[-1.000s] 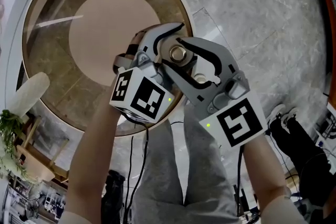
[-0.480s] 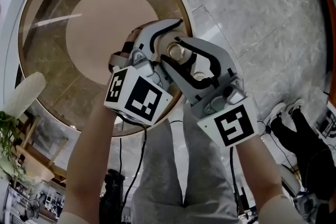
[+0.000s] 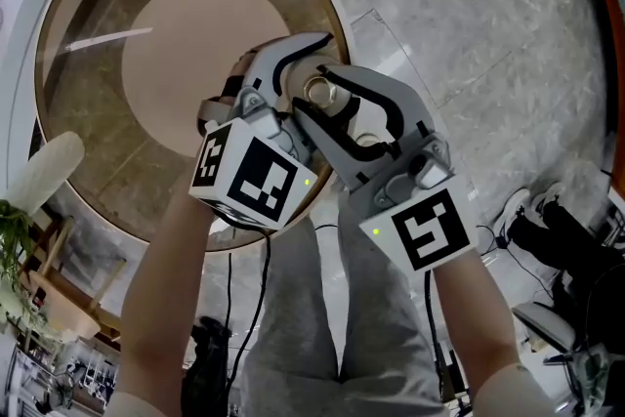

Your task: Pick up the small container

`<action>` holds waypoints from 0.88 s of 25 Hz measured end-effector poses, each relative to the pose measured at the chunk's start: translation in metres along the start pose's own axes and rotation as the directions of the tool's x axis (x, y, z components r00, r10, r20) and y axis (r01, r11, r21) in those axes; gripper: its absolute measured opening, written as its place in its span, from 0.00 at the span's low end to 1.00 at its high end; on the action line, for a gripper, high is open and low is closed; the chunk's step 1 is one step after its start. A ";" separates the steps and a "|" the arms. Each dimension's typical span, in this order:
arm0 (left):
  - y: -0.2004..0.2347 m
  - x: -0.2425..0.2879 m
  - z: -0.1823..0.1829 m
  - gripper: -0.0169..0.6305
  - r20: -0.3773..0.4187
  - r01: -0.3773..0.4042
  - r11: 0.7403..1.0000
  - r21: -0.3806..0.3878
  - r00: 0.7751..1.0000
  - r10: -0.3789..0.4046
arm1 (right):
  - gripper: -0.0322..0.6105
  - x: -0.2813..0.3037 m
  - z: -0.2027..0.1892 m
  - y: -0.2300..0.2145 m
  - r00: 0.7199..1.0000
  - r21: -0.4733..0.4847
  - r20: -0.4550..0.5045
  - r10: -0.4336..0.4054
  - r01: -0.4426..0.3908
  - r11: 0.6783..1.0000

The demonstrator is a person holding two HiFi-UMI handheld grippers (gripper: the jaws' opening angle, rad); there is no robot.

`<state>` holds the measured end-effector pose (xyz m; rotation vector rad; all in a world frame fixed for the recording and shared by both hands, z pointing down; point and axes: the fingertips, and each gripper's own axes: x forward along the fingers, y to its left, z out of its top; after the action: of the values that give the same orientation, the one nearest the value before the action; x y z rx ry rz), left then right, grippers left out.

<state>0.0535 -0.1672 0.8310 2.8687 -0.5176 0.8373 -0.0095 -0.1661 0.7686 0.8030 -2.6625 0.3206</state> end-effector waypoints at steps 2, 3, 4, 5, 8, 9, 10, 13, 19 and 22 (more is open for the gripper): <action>0.001 -0.004 0.004 0.55 -0.014 -0.005 1.000 0.003 1.000 0.005 | 0.26 -0.001 0.006 0.001 1.000 -0.001 -0.003 0.004 -0.004 1.000; 0.002 -0.007 0.007 0.54 -0.017 -0.007 1.000 0.000 1.000 0.007 | 0.26 -0.003 0.010 0.001 1.000 0.001 -0.002 0.006 -0.006 1.000; 0.002 -0.010 0.011 0.54 -0.015 -0.008 1.000 -0.007 1.000 0.008 | 0.26 -0.004 0.015 0.002 1.000 0.003 -0.001 0.007 -0.007 1.000; 0.002 -0.013 0.017 0.54 -0.011 -0.010 1.000 -0.015 1.000 0.010 | 0.26 -0.006 0.020 0.003 1.000 0.004 0.001 0.009 -0.009 1.000; 0.003 -0.026 0.033 0.55 -0.012 -0.013 1.000 -0.016 1.000 0.012 | 0.26 -0.012 0.039 0.007 1.000 -0.003 0.003 0.020 -0.020 1.000; 0.004 -0.031 0.039 0.54 -0.017 -0.012 1.000 -0.014 1.000 0.012 | 0.26 -0.014 0.047 0.008 1.000 0.000 0.008 0.024 -0.024 1.000; 0.005 -0.036 0.044 0.55 -0.022 -0.012 1.000 -0.013 1.000 0.012 | 0.26 -0.016 0.055 0.009 1.000 0.010 0.017 0.027 -0.027 1.000; 0.007 -0.051 0.062 0.55 -0.030 -0.021 1.000 -0.016 0.999 0.020 | 0.26 -0.022 0.080 0.012 0.999 0.026 0.035 0.032 -0.033 0.999; 0.008 -0.083 0.102 0.54 -0.026 -0.031 0.999 -0.024 0.999 0.030 | 0.26 -0.036 0.128 0.022 0.999 -0.003 0.019 0.039 -0.039 0.999; 0.008 -0.100 0.123 0.55 -0.024 -0.035 0.999 -0.019 0.999 0.035 | 0.26 -0.045 0.154 0.029 0.999 -0.012 0.014 0.033 -0.033 0.999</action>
<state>0.0332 -0.1694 0.6735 2.8367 -0.5715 0.8657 -0.0301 -0.1675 0.6072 0.7606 -2.6909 0.3078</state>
